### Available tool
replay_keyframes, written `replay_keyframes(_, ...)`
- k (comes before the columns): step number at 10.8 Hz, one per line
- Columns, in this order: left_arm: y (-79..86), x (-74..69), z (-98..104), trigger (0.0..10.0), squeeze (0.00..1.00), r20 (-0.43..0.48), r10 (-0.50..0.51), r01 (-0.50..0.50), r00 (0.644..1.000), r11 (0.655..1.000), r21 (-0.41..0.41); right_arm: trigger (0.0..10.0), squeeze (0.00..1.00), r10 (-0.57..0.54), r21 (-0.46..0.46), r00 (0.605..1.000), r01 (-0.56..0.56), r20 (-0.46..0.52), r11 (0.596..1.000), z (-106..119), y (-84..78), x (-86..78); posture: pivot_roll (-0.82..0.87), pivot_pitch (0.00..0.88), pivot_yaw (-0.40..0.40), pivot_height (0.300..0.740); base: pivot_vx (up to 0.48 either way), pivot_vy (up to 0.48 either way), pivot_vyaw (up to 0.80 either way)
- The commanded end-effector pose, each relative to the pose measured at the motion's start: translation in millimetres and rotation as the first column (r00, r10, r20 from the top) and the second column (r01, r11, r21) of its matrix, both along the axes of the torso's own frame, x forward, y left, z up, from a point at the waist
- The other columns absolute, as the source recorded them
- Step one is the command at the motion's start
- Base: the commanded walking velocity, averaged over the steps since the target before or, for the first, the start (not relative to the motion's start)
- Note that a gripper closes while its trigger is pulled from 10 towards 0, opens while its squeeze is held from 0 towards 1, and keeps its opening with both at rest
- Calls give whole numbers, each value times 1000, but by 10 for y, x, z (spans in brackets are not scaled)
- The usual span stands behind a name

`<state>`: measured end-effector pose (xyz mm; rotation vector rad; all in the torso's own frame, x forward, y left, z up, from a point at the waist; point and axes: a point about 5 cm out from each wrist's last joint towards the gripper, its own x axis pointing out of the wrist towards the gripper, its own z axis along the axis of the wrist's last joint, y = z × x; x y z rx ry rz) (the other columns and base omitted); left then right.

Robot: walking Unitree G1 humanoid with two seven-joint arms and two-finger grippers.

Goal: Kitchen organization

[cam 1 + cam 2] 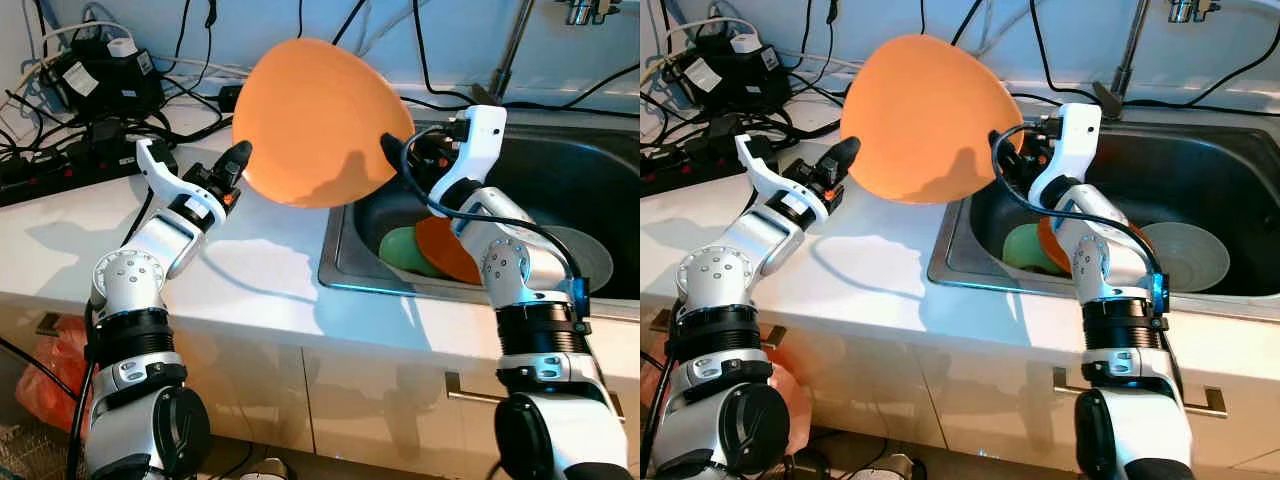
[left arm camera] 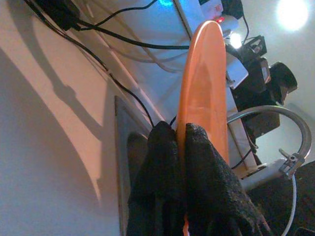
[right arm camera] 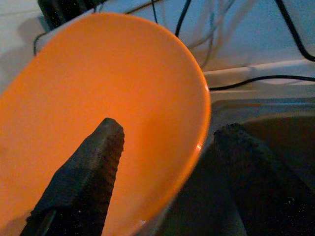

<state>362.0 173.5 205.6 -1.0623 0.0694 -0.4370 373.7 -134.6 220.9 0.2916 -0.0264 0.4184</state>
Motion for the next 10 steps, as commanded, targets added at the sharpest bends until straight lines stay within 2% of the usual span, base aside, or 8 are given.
replay_keyframes(1, -32, -10, 176, 0, 0, 87, -30, 32, 996, 999, -25, 10000, 0, 38, 19, 999, -38, 14, 999, 86, 54, 7, 201, 24, 73, 740, 0, 0, 0)
replay_keyframes(2, -48, -19, 189, 0, 0, 96, -40, 43, 995, 999, -30, 10000, 0, 67, 22, 998, -67, 16, 997, 90, 84, -6, 201, 25, 72, 740, 0, 0, 0)
replay_keyframes(3, -49, -25, 186, 0, 0, 94, -42, 45, 995, 999, -30, 0, 0, 97, 35, 995, -98, 24, 995, 104, 121, -29, 200, 25, 70, 740, 0, 0, 0)
replay_keyframes(10, -92, -37, 191, 0, 0, 98, -76, 79, 992, 997, -26, 0, 0, 126, 90, 992, -127, 26, 988, 128, 136, -57, 200, 19, 81, 740, 0, 0, 0)
